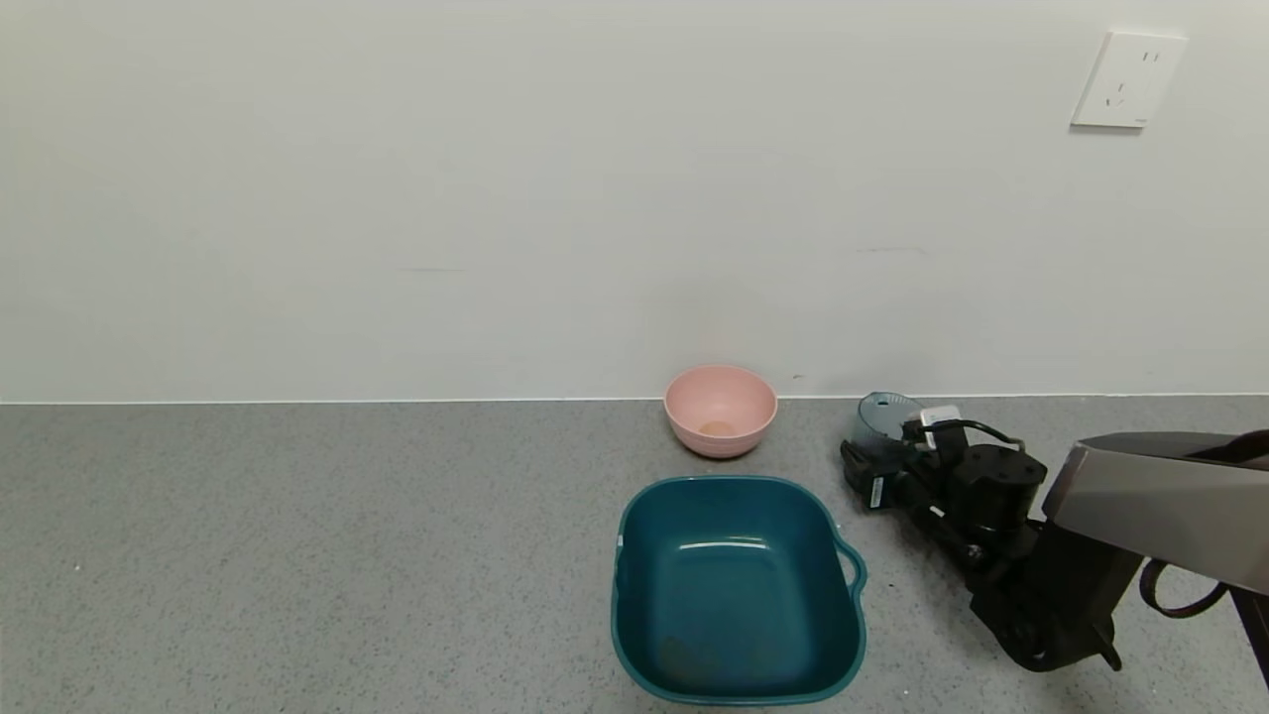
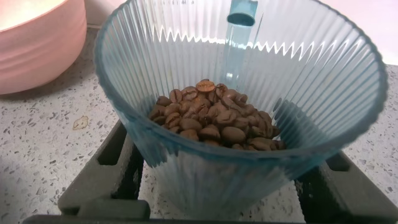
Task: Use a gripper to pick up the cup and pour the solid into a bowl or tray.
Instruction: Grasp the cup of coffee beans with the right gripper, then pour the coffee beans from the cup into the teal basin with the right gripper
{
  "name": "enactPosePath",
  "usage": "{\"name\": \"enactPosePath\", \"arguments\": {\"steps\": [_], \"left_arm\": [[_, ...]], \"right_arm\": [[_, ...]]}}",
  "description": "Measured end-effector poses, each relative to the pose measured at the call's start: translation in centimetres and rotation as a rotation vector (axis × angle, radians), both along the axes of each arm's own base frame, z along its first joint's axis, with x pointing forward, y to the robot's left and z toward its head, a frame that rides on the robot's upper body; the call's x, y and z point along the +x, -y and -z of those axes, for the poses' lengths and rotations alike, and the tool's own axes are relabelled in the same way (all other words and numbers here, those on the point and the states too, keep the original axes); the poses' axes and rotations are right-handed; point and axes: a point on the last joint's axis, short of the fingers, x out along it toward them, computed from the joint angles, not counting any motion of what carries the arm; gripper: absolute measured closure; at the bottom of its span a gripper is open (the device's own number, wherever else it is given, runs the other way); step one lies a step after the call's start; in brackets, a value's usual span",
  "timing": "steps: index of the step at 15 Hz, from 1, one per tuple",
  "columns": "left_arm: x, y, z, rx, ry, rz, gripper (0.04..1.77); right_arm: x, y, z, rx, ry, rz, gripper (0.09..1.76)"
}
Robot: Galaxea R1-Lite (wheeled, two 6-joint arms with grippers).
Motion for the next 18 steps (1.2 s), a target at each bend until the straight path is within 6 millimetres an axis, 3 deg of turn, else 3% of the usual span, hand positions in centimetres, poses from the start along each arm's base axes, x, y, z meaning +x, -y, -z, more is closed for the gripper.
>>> {"name": "enactPosePath", "arguments": {"steps": [7, 12, 18], "left_arm": [[0.0, 0.0, 0.0, 0.0, 0.0, 0.0, 0.05], [0.0, 0.0, 0.0, 0.0, 0.0, 0.0, 0.05], [0.0, 0.0, 0.0, 0.0, 0.0, 0.0, 0.05]], "right_arm": [[-0.1, 0.0, -0.1, -0.002, -0.001, 0.0, 0.48], [-0.5, 0.0, -1.3, -0.009, -0.006, -0.007, 0.48], [-1.8, -0.1, -6.4, -0.028, -0.072, -0.028, 0.48]]}}
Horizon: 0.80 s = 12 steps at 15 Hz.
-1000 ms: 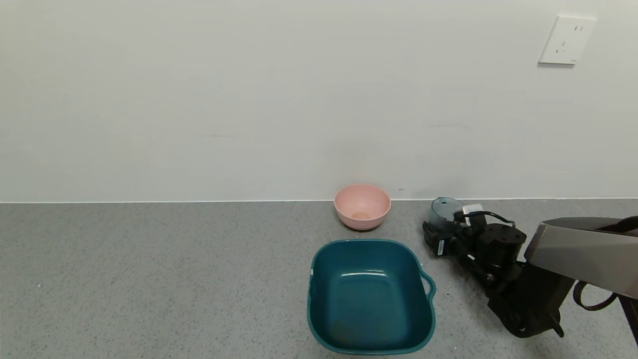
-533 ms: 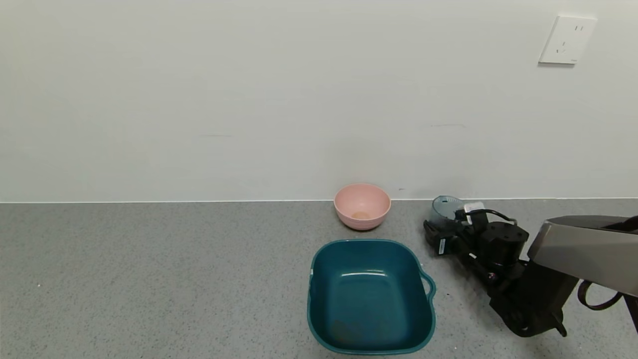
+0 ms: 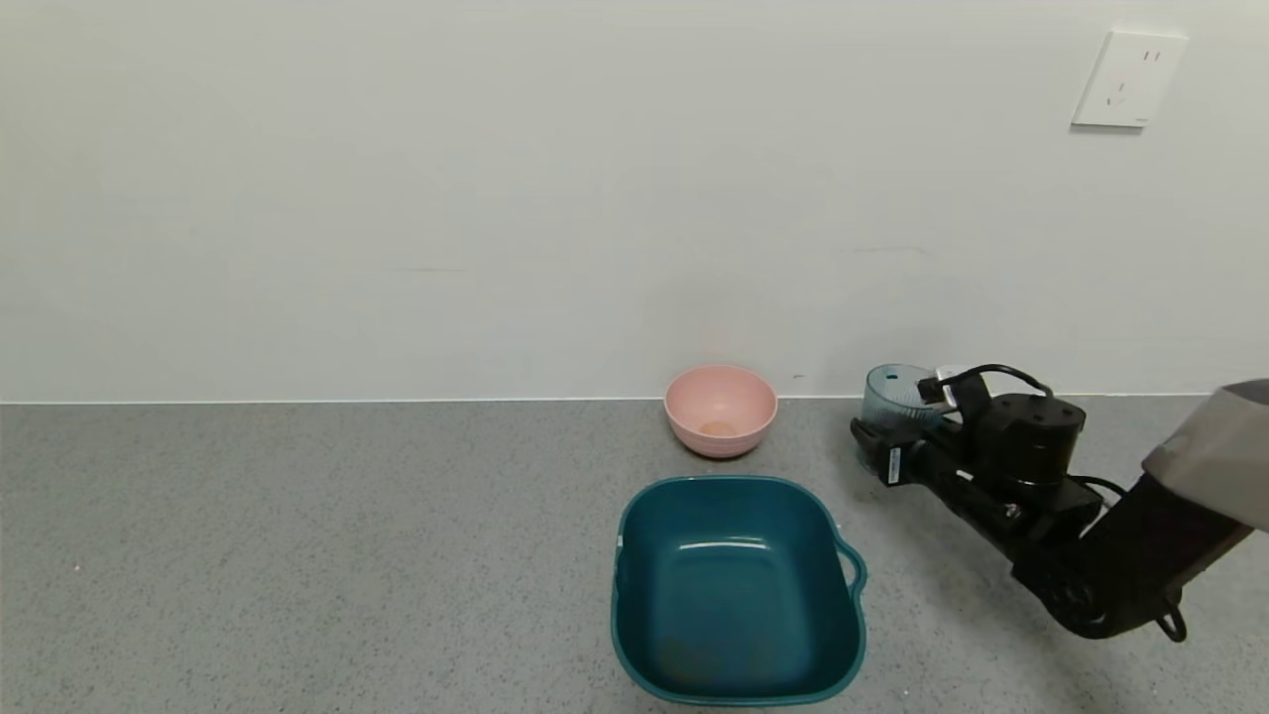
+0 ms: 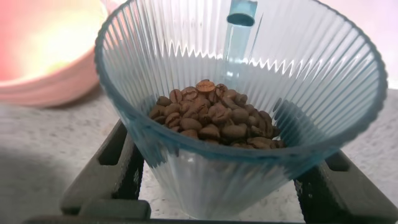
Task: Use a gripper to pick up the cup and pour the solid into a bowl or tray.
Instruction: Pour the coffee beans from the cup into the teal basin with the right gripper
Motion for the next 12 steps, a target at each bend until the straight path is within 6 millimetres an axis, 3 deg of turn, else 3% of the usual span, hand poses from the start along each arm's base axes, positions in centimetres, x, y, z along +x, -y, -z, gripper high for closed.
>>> {"name": "enactPosePath", "arguments": {"steps": [6, 12], "left_arm": [[0.0, 0.0, 0.0, 0.0, 0.0, 0.0, 0.05], [0.0, 0.0, 0.0, 0.0, 0.0, 0.0, 0.05]], "right_arm": [[-2.8, -1.8, -7.0, -0.078, 0.044, -0.079, 0.48], [-5.8, -3.9, -11.7, -0.235, 0.094, -0.18, 0.48]]}}
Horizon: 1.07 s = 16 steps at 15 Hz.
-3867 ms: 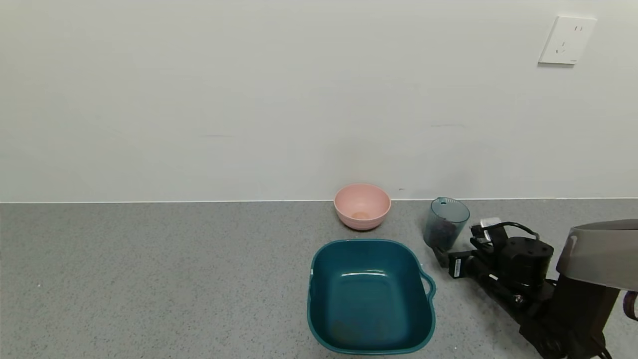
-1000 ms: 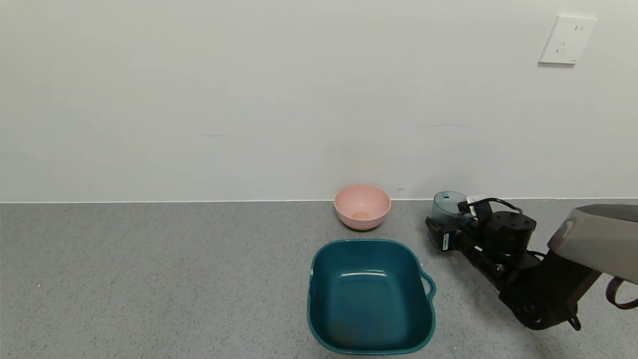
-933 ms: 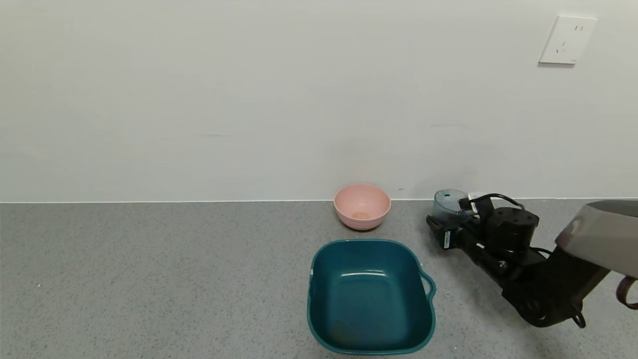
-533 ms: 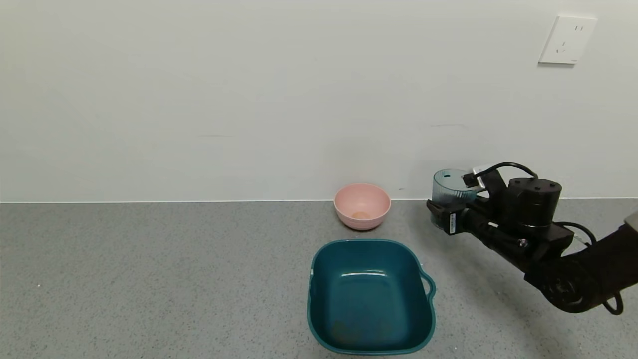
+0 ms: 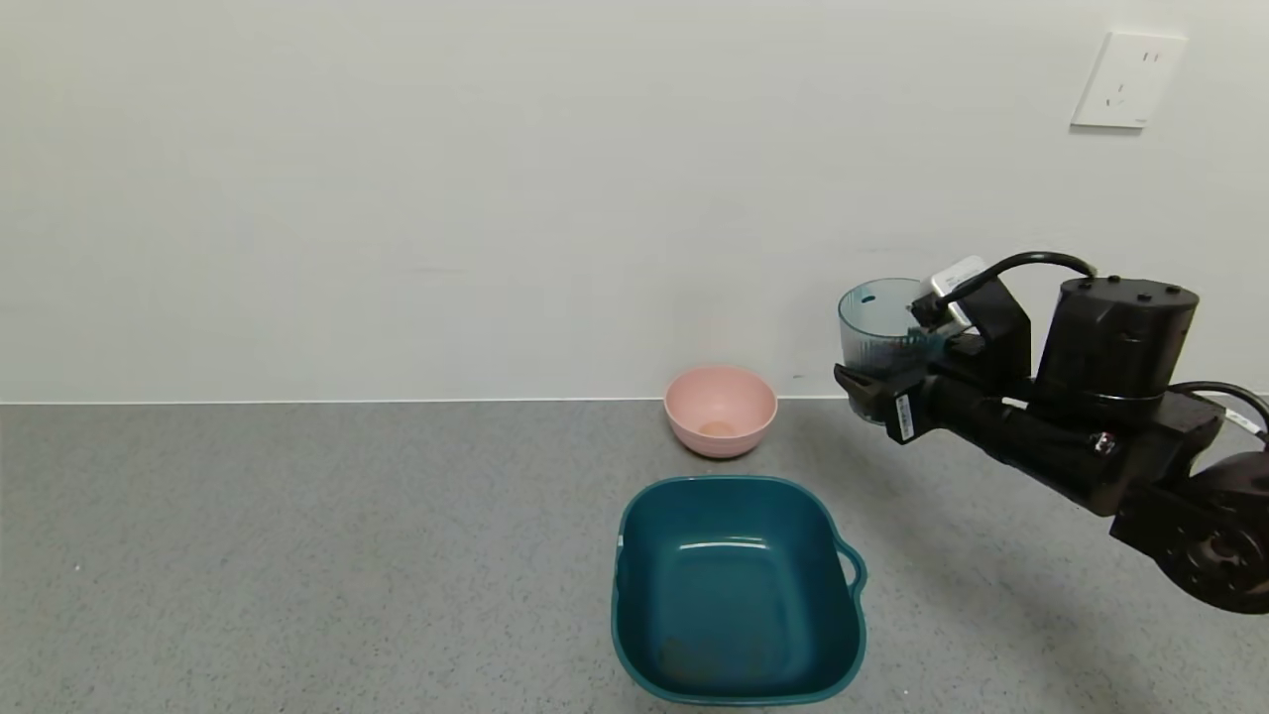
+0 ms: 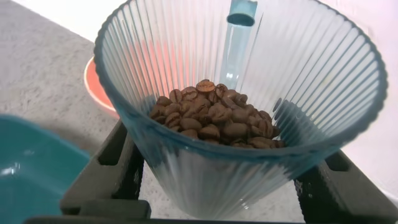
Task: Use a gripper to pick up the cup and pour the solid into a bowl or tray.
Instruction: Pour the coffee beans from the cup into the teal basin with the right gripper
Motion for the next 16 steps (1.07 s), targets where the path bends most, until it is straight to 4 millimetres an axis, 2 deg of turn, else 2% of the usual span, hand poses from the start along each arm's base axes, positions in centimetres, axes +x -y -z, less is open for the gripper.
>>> {"name": "enactPosePath", "arguments": {"steps": [4, 6, 12, 16], "left_arm": [[0.0, 0.0, 0.0, 0.0, 0.0, 0.0, 0.05], [0.0, 0.0, 0.0, 0.0, 0.0, 0.0, 0.05], [0.0, 0.0, 0.0, 0.0, 0.0, 0.0, 0.05], [0.0, 0.0, 0.0, 0.0, 0.0, 0.0, 0.05]], "right_arm": [[-1.3, -0.6, -1.5, -0.132, 0.062, -0.019, 0.48], [-1.6, -0.9, -1.5, -0.16, 0.071, -0.03, 0.48], [-3.0, -2.1, -0.1, -0.287, 0.016, -0.084, 0.48], [-3.2, -2.1, 0.5, -0.402, 0.032, -0.097, 0.48]]}}
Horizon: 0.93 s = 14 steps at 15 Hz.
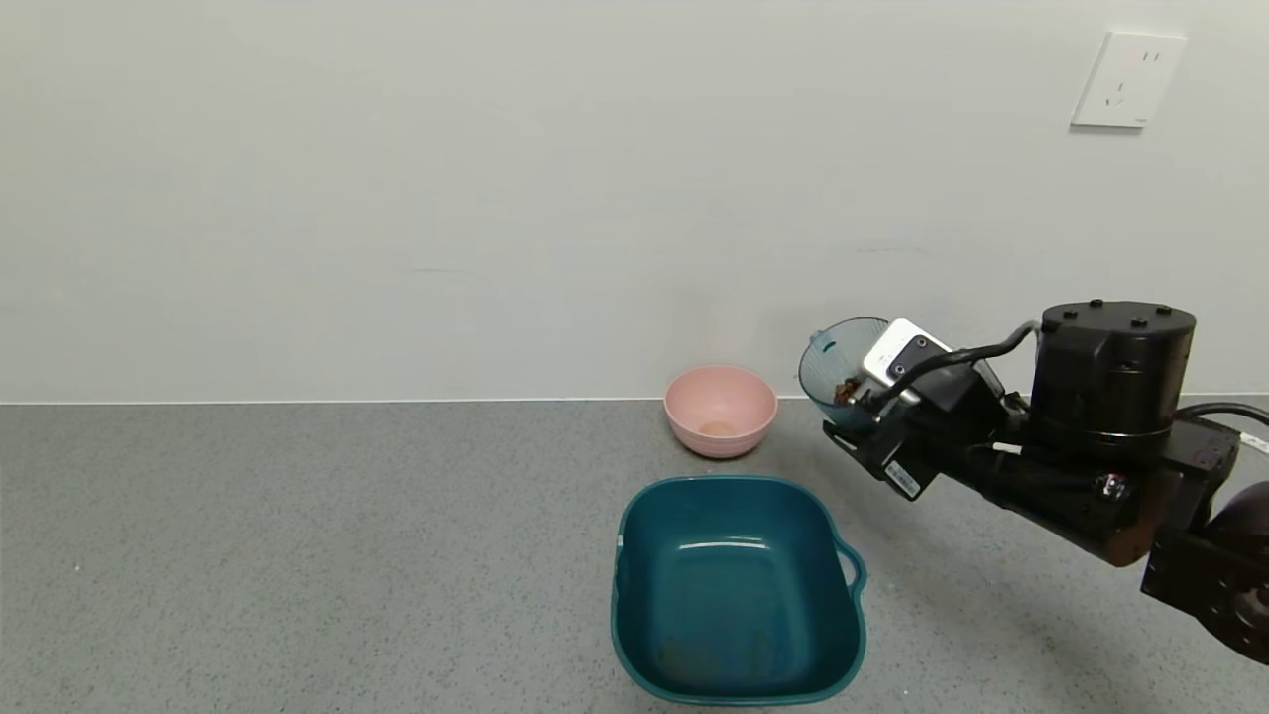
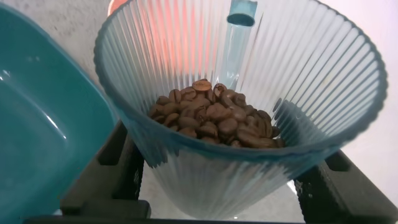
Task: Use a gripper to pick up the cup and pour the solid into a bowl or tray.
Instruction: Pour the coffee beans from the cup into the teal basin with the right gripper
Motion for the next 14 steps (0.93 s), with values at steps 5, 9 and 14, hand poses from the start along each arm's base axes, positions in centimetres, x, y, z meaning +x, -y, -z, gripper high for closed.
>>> {"name": "enactPosePath", "arguments": {"steps": [5, 9, 14], "left_arm": [[0.0, 0.0, 0.0, 0.0, 0.0, 0.0, 0.05], [0.0, 0.0, 0.0, 0.0, 0.0, 0.0, 0.05], [0.0, 0.0, 0.0, 0.0, 0.0, 0.0, 0.05]], "right_arm": [[0.2, -0.4, 0.8, -0.12, 0.015, -0.018, 0.49], [0.0, -1.2, 2.0, -0.216, 0.015, -0.021, 0.49], [-0.6, -2.9, 3.6, -0.311, -0.001, -0.037, 0.49]]}}
